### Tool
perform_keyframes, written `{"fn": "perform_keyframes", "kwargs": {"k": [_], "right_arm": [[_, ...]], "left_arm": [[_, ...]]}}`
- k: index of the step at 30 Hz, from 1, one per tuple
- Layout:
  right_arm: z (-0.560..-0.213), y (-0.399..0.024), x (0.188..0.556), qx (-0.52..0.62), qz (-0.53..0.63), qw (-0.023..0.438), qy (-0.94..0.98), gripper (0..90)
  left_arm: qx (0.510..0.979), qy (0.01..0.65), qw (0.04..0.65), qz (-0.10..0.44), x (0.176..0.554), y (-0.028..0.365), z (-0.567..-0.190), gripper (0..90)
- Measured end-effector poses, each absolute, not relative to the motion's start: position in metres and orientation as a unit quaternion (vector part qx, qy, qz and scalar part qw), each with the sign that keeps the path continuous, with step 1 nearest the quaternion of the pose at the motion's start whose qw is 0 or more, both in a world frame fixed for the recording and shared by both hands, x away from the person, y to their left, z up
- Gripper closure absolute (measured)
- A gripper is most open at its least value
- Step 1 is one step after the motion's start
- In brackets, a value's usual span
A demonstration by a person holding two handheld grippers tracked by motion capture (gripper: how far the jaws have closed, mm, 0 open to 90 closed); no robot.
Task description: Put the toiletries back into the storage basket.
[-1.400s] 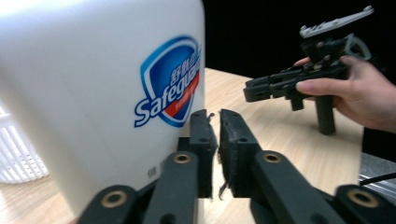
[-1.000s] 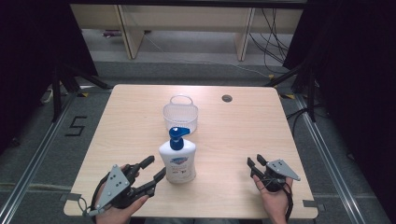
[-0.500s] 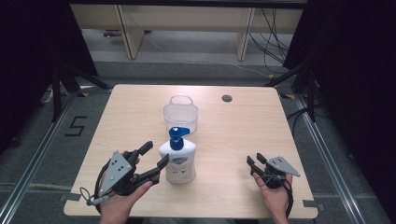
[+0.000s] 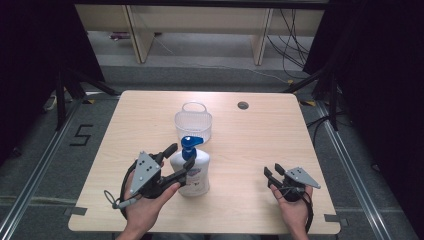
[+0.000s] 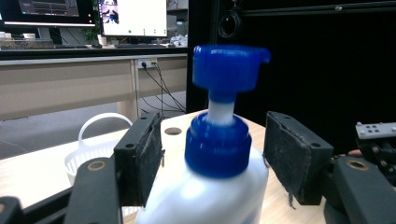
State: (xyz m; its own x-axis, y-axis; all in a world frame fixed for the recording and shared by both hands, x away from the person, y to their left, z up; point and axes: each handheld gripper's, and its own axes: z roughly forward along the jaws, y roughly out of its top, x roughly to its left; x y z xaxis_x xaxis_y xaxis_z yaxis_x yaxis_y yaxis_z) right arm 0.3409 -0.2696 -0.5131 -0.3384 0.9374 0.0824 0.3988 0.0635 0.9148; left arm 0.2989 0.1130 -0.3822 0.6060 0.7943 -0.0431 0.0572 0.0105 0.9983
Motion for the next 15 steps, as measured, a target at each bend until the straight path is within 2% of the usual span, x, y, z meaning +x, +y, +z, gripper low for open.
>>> {"fn": "perform_keyframes", "kwargs": {"k": [4,7,12,14,15], "right_arm": [[-0.514,-0.266,0.34,0.513,0.476,0.279,0.658,52.9],[-0.513,-0.267,0.34,0.5,0.466,0.301,0.665,52.9],[-0.514,-0.267,0.341,0.502,0.466,0.306,0.661,52.7],[-0.514,-0.265,0.339,0.522,0.472,0.283,0.651,52.7],[-0.514,-0.268,0.341,0.505,0.469,0.296,0.661,52.7]], "left_arm": [[0.64,0.335,0.626,0.295,0.302,0.105,-0.376,37.6],[0.638,0.34,0.62,0.305,0.303,0.1,-0.371,38.7],[0.642,0.348,0.599,0.327,0.306,0.092,-0.365,41.1],[0.64,0.351,0.597,0.333,0.307,0.09,-0.363,42.7],[0.641,0.352,0.594,0.335,0.306,0.089,-0.361,43.5]]}}
